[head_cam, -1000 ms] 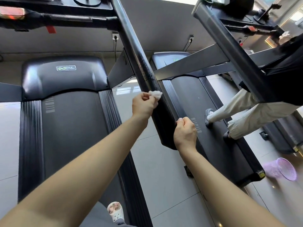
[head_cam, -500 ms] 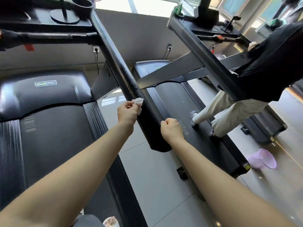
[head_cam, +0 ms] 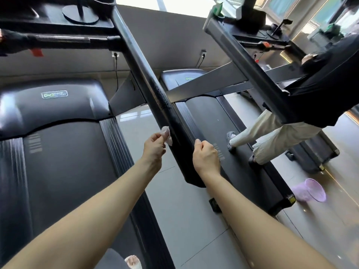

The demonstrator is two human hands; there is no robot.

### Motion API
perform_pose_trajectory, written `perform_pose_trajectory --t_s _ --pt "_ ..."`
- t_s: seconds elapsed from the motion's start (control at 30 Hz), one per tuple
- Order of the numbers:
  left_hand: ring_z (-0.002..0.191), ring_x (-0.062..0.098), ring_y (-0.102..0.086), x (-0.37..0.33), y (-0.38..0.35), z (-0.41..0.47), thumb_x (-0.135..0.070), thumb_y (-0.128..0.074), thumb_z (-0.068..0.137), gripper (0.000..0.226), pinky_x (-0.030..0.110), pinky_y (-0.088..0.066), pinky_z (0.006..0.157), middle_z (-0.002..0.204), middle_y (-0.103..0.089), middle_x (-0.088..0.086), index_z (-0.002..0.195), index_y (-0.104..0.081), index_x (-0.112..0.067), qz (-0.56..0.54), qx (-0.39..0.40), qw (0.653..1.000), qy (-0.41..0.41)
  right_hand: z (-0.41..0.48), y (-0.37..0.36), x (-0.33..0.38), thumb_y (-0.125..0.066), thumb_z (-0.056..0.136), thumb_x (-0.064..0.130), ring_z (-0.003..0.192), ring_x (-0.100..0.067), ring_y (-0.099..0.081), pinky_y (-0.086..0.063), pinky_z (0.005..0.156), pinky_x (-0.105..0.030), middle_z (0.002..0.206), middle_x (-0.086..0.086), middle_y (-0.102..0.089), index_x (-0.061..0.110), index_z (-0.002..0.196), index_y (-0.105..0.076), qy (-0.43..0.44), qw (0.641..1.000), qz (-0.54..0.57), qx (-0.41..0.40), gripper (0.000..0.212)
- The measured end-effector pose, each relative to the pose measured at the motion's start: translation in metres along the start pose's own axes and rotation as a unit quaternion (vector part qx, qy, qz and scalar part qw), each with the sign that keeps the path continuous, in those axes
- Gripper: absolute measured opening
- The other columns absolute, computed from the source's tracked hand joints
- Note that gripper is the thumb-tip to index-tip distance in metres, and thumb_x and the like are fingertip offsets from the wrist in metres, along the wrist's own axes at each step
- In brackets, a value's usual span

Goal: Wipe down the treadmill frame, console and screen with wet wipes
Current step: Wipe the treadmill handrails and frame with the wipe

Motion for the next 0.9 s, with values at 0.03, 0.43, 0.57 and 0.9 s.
perform_pose_trajectory --t_s 0.03,0.43,0.57,0.9 --pt "0.065 0.009 -0.047 0.014 -0.001 -0.007 -0.035 -0.074 0.093 0.022 0.026 -0.037 0.067 0.069 -0.062 -0.009 0.081 -0.061 -0.022 0.005 0.013 1.000 0.010 0.002 -0.001 -0.002 -0.037 0.107 0.042 0.096 -0.036 -0.058 -0.035 0.075 -0.040 0.095 -0.014 -0.066 0.015 0.076 -0.048 0.000 1.000 -0.002 -0.002 0.043" --pt "0.065 0.010 -0.056 -0.021 -0.001 0.015 -0.020 -0.057 0.106 0.015 0.020 -0.050 0.065 0.071 -0.060 -0.002 0.093 -0.059 -0.014 0.030 0.019 0.998 -0.047 0.005 -0.002 -0.004 -0.038 0.107 0.041 0.083 -0.034 -0.050 -0.035 0.073 -0.040 0.071 0.001 -0.051 0.014 0.071 -0.045 -0.017 0.999 -0.023 -0.015 0.046" --pt "0.075 0.013 -0.063 0.030 -0.013 -0.023 -0.022 -0.057 0.104 0.011 0.023 -0.048 0.070 0.077 -0.066 0.001 0.101 -0.059 -0.012 0.080 0.120 0.989 0.020 0.002 0.001 -0.004 -0.038 0.107 0.041 0.079 -0.033 -0.047 -0.031 0.071 -0.039 0.067 0.003 -0.048 0.012 0.072 -0.047 -0.022 0.999 -0.038 -0.032 0.046" --pt "0.072 0.017 -0.065 0.005 0.010 0.027 -0.016 -0.062 0.100 0.009 0.027 -0.054 0.073 0.074 -0.072 0.004 0.096 -0.064 -0.008 0.091 0.072 0.991 0.070 -0.009 0.010 0.000 -0.039 0.106 0.042 0.073 -0.033 -0.041 -0.030 0.069 -0.040 0.065 0.000 -0.046 0.013 0.068 -0.046 -0.060 0.993 -0.073 -0.072 0.048"
Point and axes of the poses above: each hand's wrist, its own z-axis towards the middle knuckle, its own y-axis out of the back of the hand, x = y × z, the point moved 10 cm from there along z, towards the middle knuckle
